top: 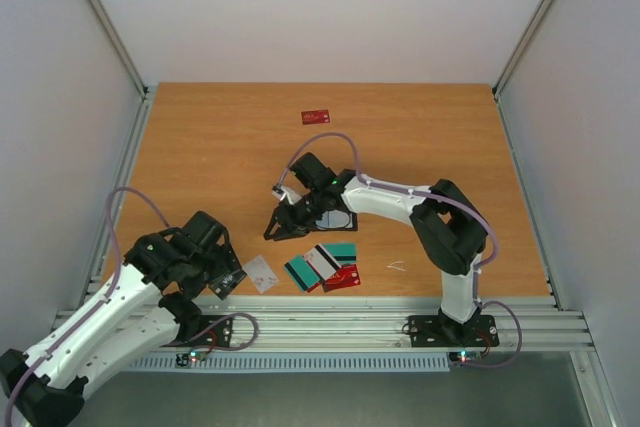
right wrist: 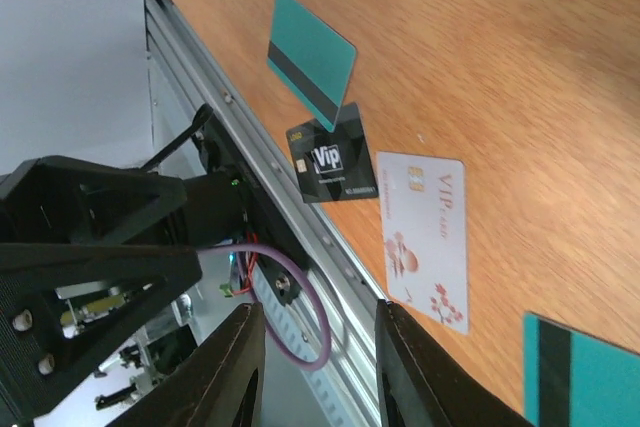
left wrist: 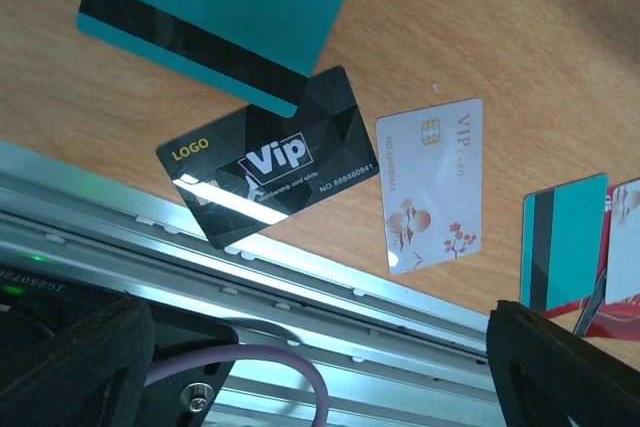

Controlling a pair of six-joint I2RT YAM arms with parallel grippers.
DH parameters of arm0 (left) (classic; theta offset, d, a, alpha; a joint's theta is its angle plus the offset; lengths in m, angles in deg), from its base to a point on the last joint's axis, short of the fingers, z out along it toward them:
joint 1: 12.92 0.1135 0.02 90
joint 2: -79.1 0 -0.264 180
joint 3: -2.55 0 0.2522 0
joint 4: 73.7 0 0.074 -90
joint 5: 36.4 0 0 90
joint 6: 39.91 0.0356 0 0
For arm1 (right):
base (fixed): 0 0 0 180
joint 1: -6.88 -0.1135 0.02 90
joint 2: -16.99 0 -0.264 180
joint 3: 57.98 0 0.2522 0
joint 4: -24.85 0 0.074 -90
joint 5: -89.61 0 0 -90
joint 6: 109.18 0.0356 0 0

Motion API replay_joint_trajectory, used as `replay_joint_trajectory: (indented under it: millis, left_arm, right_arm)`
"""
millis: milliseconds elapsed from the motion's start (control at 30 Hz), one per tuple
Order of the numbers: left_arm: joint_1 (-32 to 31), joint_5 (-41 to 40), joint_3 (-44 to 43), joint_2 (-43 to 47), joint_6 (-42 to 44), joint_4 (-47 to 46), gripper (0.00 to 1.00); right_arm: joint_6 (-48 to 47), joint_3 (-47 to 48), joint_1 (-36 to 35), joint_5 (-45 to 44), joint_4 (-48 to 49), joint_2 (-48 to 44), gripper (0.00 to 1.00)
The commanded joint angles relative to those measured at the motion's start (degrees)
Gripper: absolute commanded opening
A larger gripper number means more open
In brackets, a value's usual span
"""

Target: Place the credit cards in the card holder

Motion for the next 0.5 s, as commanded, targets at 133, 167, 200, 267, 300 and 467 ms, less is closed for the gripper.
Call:
replay_joint_trajectory:
  millis: [133, 167, 200, 267, 300, 467]
  left_arm:
    - [0.09, 1.67, 7.37, 2.23, -14.19, 2.04, 0.90]
    - [0.13, 1.82, 8.21, 2.80, -15.49, 1.82, 0.90]
    - [0.14, 1.95, 8.97, 3.22, -16.32, 1.91, 0.90]
    - [0.11, 2.54, 10.83, 4.51, -20.39, 1.93, 0.90]
    - [0.17, 2.71, 11.51, 5.15, -22.16, 2.35, 0.91]
    - [0.24, 2.51, 12.76, 5.25, -27.98, 2.85, 0.90]
  right_arm:
    - [2.61, 5.14, -3.03, 0.79, 2.95, 5.00, 0.32]
    - [2.86, 5.12, -3.03, 0.80, 3.18, 5.11, 0.32]
    - [2.92, 5.08, -3.03, 0.80, 3.35, 5.26, 0.32]
    - [2.92, 4.96, -3.03, 0.80, 3.28, 5.48, 0.32]
    - [2.84, 4.85, -3.03, 0.73, 3.22, 5.63, 0.32]
    - [3.03, 3.96, -3.03, -0.24, 3.28, 6.03, 0.32]
